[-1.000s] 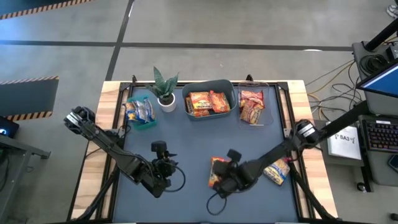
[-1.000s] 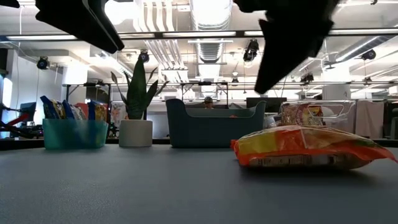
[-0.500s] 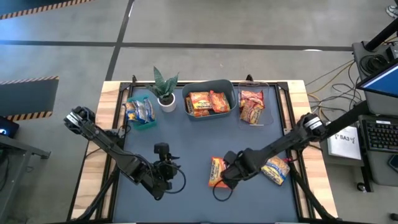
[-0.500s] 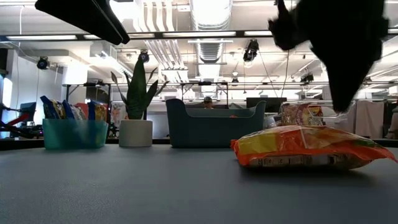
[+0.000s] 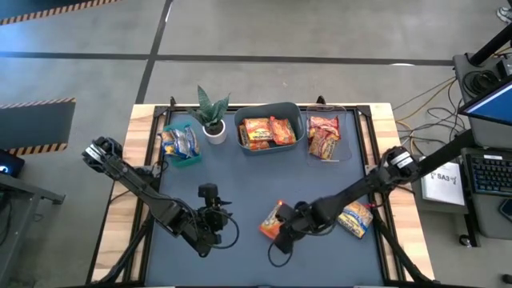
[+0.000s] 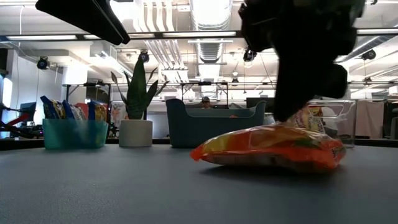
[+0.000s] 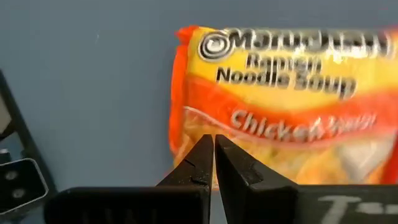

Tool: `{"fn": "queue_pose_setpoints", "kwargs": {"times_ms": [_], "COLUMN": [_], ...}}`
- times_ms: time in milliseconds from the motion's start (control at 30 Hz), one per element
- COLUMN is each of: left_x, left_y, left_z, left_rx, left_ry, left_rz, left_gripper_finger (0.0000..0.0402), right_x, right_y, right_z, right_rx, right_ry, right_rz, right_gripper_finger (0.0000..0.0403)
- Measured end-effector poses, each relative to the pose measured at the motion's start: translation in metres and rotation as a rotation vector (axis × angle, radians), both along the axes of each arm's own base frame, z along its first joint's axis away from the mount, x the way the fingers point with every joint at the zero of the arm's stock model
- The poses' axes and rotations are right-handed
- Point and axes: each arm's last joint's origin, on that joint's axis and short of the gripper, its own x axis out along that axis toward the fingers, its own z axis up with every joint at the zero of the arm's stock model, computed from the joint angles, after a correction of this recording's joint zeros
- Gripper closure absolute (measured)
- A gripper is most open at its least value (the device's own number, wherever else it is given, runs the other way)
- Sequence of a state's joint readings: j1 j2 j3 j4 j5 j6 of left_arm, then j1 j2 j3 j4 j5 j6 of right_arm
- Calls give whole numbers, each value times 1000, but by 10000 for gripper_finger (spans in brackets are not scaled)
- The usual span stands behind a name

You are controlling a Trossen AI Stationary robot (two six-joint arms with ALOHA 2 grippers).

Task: Sort Maruchan noodles
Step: Put the orange noodle pack into the blue bin

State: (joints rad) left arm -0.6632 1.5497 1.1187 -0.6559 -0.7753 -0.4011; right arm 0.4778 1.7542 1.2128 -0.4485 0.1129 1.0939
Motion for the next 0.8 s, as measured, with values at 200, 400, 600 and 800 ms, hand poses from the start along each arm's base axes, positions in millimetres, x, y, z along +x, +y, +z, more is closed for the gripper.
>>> {"fn": "queue_pose_setpoints", "kwargs": {"times_ms": [200, 400, 600, 800], "left_x": [0, 0, 0, 0], "left_y": [0, 0, 0, 0], "left_z": [0, 0, 0, 0], "left_rx": [-1, -1, -1, -1], "left_ry": [-1, -1, -1, -1], "left_rz": [0, 0, 0, 0], "left_gripper_finger": [247, 247, 247, 247], "right_x": [-2, -24, -30, -18], "right_y": [-9, -22, -24, -15], "right_z": [14, 10, -6, -5], "right_rx": [-61, -238, -241, -104], "right_ry": [45, 267, 292, 177], "right_rz": [9, -43, -52, -13], "right_gripper_finger": [394, 394, 394, 394]}}
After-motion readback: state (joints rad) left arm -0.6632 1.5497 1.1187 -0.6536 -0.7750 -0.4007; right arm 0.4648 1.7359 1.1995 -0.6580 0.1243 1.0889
